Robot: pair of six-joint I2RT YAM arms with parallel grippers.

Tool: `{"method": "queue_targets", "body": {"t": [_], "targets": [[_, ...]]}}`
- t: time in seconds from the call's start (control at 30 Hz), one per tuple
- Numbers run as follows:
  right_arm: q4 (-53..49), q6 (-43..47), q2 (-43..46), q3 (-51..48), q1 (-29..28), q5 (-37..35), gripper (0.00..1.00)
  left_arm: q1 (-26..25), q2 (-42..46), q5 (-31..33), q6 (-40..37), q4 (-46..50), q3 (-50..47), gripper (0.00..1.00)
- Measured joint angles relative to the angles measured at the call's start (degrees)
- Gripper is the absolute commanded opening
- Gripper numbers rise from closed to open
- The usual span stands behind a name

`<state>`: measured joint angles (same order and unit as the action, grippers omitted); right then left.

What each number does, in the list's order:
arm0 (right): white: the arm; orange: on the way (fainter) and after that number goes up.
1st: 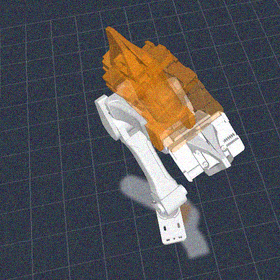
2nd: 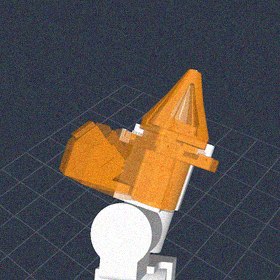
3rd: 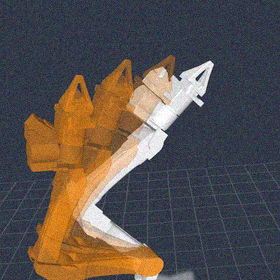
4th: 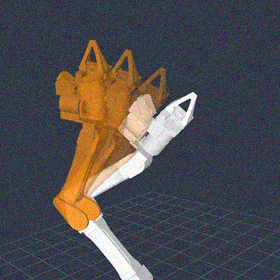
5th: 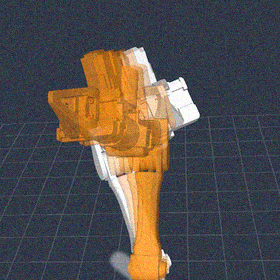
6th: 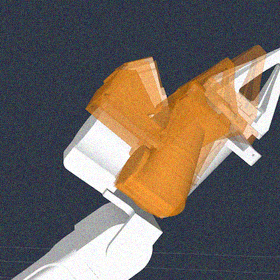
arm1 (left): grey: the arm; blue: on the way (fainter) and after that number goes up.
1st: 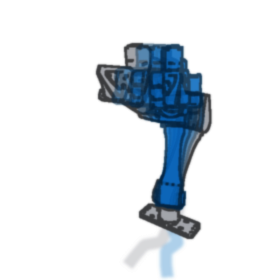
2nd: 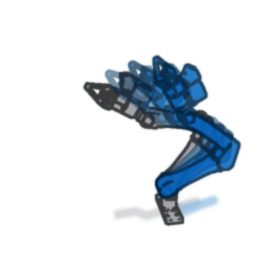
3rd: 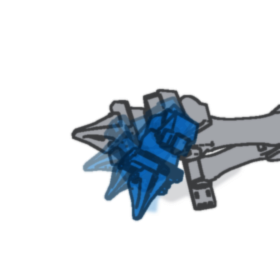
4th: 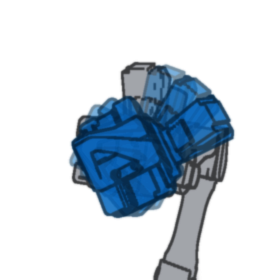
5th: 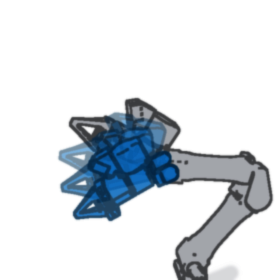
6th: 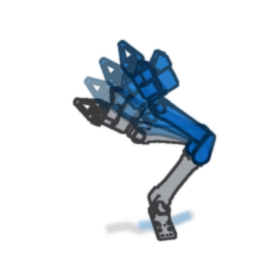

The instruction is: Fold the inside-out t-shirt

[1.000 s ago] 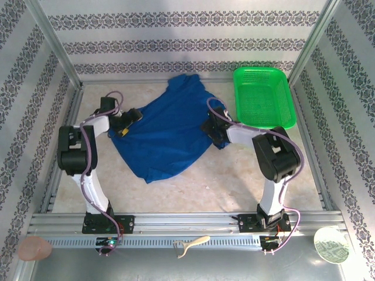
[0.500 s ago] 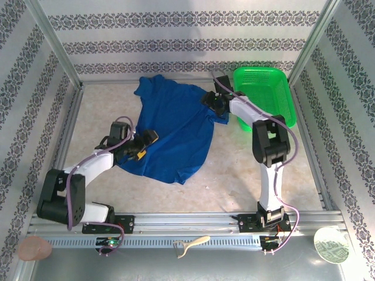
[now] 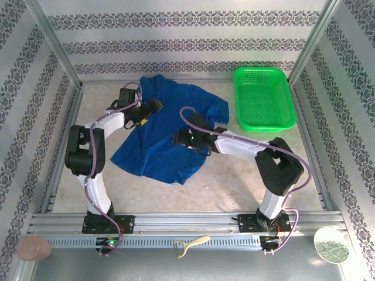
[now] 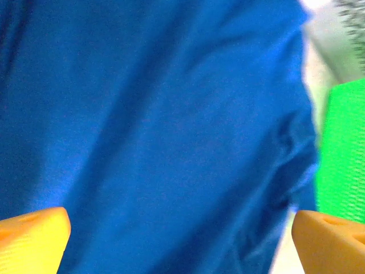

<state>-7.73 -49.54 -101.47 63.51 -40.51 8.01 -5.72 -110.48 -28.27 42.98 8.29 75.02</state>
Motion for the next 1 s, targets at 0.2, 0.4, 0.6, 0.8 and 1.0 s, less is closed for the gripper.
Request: {"method": "queue_targets", "body": {"t": [0.2, 0.4, 0.6, 0.8, 1.0], "targets": [[5.57, -4.13, -2.03, -8.72, 0.94, 0.24, 0.59, 1.38, -0.81, -0.44, -0.52, -0.37, -5.92, 1.00], [11.50, -4.74, 1.40, -14.80, 10.58, 2.47, 0.57, 1.33, 7.32, -2.43, 2.32, -9.62, -19.61, 1.00], [11.02, -2.32, 2.56, -15.61, 22.80, 4.70, 0.56, -1.14, 14.19, -3.63, 8.61, -20.70, -31.47, 1.00], [3.32, 3.56, 9.01, -14.51, 24.44, 6.67, 0.57, -2.10, 17.79, -3.39, 7.65, -14.03, -30.67, 1.00], [-3.26, 8.44, 27.32, -15.43, 19.63, 3.56, 0.58, -3.78, 29.24, 1.38, -3.45, 3.34, -20.79, 1.00]]}}
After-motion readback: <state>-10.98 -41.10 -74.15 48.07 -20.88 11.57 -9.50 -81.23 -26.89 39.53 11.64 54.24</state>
